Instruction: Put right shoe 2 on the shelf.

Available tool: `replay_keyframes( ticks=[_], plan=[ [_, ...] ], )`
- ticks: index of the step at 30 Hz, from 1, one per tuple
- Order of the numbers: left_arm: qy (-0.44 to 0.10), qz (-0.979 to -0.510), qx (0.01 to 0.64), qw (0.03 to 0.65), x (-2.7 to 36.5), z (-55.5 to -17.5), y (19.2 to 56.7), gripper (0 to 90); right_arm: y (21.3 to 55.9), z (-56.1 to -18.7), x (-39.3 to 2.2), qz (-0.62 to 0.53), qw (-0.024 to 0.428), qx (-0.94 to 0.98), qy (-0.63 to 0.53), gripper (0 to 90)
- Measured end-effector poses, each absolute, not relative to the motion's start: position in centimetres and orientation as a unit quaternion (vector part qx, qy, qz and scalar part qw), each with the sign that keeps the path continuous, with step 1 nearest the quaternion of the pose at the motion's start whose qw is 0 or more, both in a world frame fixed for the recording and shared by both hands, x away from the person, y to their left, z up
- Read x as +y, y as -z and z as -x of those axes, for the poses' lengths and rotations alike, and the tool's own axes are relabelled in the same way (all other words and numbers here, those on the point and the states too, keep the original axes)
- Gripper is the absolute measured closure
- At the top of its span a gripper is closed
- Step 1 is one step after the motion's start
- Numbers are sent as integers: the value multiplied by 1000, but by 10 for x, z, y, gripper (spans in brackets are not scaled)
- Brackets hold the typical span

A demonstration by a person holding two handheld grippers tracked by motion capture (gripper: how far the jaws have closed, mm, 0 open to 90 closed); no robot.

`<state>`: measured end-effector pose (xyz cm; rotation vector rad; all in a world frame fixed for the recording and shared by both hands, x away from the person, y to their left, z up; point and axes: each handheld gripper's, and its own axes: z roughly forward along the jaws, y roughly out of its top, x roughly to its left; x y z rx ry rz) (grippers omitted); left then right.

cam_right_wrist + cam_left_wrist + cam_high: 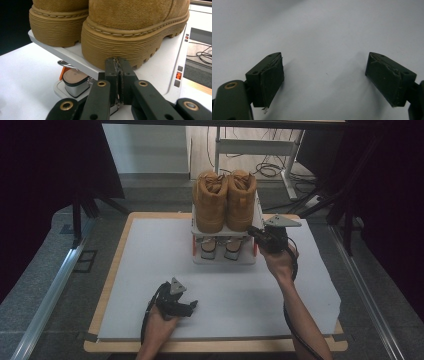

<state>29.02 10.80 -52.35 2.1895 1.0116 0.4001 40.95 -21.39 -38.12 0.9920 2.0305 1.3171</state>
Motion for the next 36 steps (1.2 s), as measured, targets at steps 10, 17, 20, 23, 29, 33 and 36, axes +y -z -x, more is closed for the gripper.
replay_keyframes(
  ticks=[10,17,20,23,29,33,36],
  plan=[
    [-154,-842,389,341,108,-290,524,150,377,-403,-216,-362,262,749,-489,766],
    [-155,-842,388,341,108,-290,523,150,376,-398,-217,-355,263,754,-486,643],
    [-155,-842,388,341,108,-290,524,150,376,-396,-217,-350,264,756,-485,570],
    [-155,-842,387,341,108,-290,524,150,376,-394,-219,-346,254,761,-487,485],
    [-154,-842,388,342,108,-290,524,150,378,-391,-223,-339,246,765,-490,385],
    [-154,-842,388,342,108,-290,524,150,380,-389,-227,-334,245,768,-488,326],
    [-155,-841,389,343,108,-290,524,150,383,-387,-229,-333,239,768,-493,292]
  ],
)
